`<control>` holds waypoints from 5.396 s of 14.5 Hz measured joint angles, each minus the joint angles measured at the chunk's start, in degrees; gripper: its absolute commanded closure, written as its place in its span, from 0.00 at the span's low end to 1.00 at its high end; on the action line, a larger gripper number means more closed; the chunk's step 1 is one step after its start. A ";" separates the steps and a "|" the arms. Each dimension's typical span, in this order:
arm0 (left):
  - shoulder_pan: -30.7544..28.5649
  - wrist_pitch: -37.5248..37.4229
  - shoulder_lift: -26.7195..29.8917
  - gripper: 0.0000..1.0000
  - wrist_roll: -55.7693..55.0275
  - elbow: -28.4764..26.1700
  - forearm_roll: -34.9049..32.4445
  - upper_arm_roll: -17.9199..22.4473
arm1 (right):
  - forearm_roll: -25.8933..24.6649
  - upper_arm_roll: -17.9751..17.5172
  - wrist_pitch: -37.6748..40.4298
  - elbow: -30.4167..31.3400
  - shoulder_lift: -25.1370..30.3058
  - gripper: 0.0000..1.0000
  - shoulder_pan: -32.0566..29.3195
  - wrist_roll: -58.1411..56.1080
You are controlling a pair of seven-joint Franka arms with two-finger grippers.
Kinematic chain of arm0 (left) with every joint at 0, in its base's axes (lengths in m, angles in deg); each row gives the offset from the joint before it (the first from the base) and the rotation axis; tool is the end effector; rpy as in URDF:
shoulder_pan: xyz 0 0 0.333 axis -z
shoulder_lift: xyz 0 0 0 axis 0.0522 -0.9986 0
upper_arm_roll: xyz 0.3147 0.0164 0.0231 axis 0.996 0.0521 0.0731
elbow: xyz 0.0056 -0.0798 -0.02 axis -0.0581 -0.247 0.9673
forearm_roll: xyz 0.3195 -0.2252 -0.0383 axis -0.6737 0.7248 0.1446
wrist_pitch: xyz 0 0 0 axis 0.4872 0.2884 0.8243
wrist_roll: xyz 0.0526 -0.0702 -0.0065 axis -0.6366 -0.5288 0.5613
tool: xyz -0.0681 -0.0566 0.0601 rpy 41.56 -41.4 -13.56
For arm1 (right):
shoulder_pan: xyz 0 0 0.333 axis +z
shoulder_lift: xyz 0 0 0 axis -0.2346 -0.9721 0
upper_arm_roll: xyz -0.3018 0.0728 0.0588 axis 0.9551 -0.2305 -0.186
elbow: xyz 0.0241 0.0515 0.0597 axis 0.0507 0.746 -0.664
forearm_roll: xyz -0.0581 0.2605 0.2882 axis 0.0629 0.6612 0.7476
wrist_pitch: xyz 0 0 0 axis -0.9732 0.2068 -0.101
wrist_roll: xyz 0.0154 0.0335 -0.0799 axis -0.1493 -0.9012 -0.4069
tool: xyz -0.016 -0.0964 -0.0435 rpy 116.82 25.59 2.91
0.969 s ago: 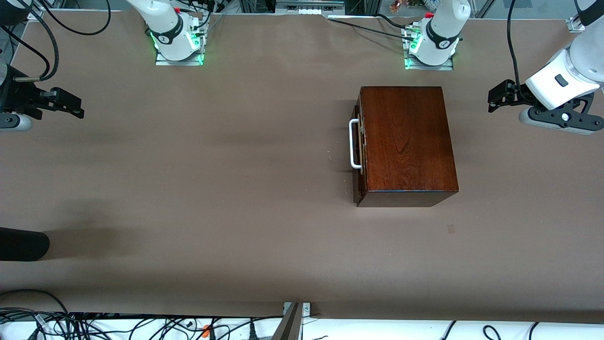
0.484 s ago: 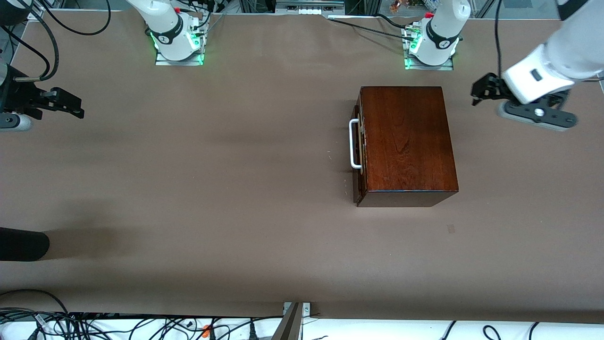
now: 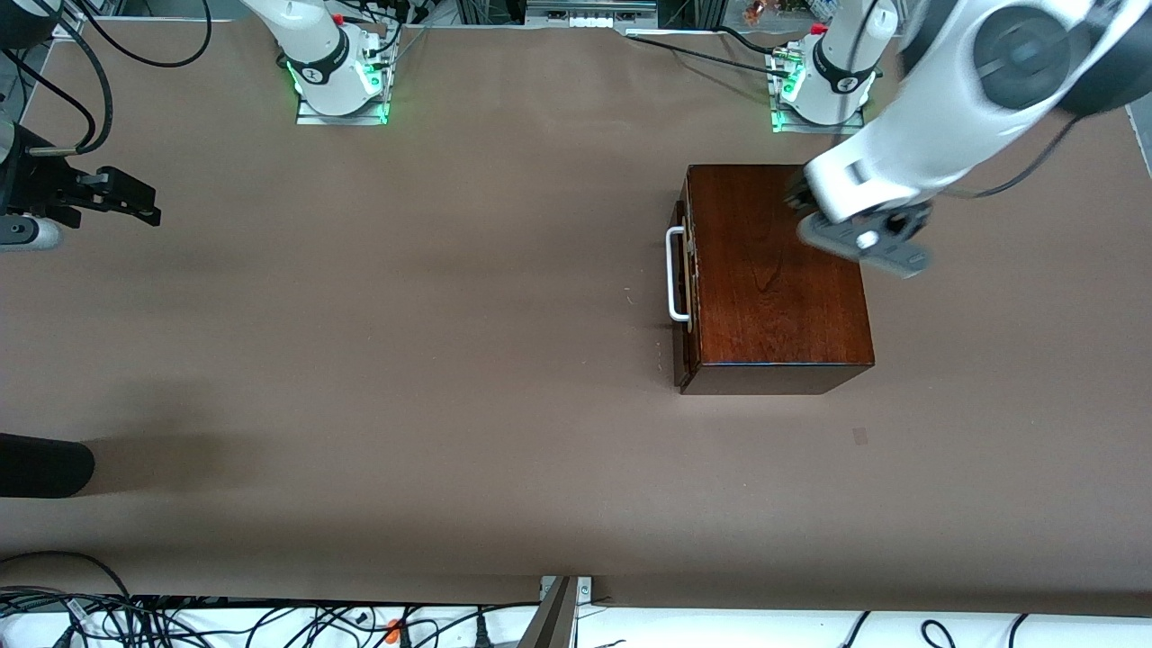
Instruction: Open drawer, take yellow block, close drawer
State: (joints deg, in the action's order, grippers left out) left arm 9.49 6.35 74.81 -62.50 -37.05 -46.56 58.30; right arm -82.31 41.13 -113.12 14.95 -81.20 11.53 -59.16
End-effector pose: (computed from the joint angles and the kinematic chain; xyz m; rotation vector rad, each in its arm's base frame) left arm 0.5532 -0.2300 0.5288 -3.0822 0.5383 0.2812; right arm 0.5597 -0.0108 0.5909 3.1031 0.0844 -0.1362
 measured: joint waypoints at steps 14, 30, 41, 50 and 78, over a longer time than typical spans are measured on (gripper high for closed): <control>16.98 15.10 -20.42 0.00 -26.42 3.46 -13.20 -0.39 | 0.00 -0.02 0.00 0.00 -0.01 0.00 0.00 0.00; 20.57 16.35 -24.38 0.00 -35.02 2.13 -19.58 -0.27 | 0.00 -0.02 0.00 0.00 -0.02 0.00 0.00 0.00; 21.52 17.14 -26.36 0.00 -38.14 1.78 -19.63 -0.09 | 0.00 -0.02 0.00 0.00 -0.02 0.00 0.00 0.00; 22.09 19.32 -26.47 0.00 -41.90 1.73 -19.64 -0.04 | 0.00 -0.02 0.00 0.00 -0.02 0.00 0.00 0.00; 26.97 26.04 -28.96 0.00 -48.79 6.71 -18.05 0.99 | 0.00 -0.05 0.00 0.00 -0.25 0.00 0.00 0.00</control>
State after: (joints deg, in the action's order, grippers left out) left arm 36.47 32.39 45.85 -111.29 -30.34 -64.61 59.29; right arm -82.31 41.08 -113.11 14.95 -81.45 11.53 -59.16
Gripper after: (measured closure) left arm 0.000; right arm 0.000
